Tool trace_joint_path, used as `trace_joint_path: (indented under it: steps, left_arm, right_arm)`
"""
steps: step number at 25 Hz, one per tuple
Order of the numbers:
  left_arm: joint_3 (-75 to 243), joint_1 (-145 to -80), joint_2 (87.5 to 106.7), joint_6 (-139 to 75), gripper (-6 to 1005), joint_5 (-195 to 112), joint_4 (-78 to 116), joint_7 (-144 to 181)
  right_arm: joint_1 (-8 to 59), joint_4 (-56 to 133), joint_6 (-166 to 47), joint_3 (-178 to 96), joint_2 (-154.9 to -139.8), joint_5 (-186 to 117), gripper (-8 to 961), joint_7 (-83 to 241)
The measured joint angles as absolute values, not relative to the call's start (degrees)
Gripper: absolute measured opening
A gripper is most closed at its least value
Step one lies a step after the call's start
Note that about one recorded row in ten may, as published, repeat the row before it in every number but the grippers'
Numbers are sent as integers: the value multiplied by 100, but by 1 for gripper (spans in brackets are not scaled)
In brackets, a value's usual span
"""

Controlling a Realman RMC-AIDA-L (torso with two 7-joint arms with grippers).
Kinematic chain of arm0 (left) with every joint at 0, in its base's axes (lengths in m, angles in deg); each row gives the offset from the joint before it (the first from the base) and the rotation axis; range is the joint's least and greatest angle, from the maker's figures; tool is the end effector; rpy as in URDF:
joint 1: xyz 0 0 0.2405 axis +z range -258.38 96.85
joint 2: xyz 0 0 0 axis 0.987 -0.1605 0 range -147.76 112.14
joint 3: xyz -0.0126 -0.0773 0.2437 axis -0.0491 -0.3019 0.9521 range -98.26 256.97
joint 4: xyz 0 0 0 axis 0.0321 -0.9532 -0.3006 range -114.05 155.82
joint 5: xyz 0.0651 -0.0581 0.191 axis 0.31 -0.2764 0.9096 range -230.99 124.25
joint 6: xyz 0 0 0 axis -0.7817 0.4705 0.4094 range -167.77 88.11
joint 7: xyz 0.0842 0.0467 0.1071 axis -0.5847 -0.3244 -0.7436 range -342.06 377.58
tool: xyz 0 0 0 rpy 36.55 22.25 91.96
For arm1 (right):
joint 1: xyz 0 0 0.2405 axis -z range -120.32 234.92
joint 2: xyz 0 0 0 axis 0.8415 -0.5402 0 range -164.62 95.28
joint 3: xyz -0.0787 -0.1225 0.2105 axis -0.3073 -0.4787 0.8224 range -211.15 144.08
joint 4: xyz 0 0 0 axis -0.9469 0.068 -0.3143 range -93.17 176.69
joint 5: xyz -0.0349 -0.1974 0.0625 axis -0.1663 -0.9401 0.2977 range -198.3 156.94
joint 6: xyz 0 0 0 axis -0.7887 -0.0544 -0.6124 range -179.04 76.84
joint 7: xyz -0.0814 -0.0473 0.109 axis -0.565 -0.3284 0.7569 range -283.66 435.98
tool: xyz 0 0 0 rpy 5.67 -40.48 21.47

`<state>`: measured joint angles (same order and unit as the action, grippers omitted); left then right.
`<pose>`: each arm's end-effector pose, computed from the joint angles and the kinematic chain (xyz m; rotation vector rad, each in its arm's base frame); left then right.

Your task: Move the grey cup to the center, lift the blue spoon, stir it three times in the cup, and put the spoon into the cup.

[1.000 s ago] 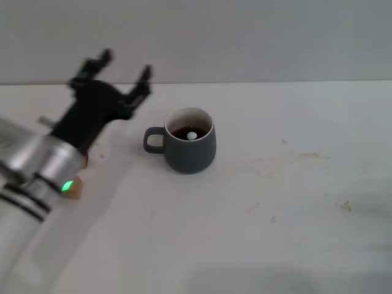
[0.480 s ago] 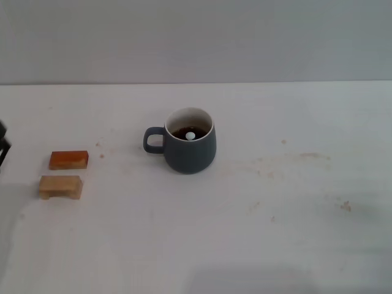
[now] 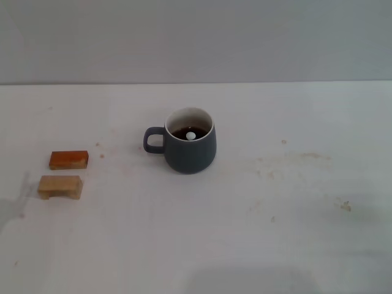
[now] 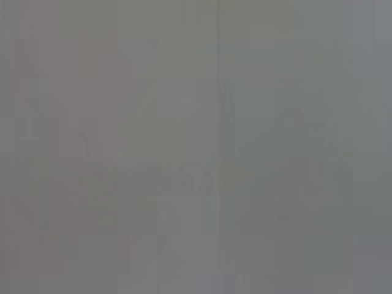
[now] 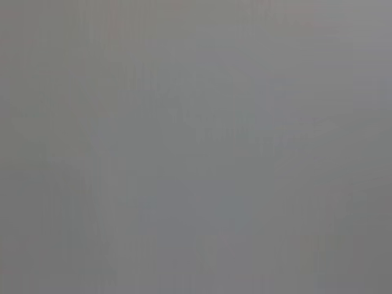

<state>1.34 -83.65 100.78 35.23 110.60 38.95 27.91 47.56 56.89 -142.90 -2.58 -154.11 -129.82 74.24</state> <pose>-0.3814 0.2268 0.0212 -1.4387 -0.5266 -0.6571 0.3436 0.2291 0.0101 -1.3040 0.3730 0.7465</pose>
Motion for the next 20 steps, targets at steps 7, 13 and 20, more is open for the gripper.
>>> trace_joint_path:
  steps: [7, 13, 20]
  left_arm:
    - [139, -8450, 10092, 3528, 818, 10860, 3495, 2812]
    - [142, -8230, 10094, 3932, 818, 10573, 3445, 2846]
    - [93, -8321, 10060, 3951, 818, 10434, 3264, 3081]
  right_arm:
    - [4740, 5888, -14850, -120, -15409, -12928, -1, 7427]
    - [4757, 5967, -15674, 68, -15401, -12894, -1, 7510]
    - [4817, 5897, -16449, 214, -15402, -12646, -1, 8380]
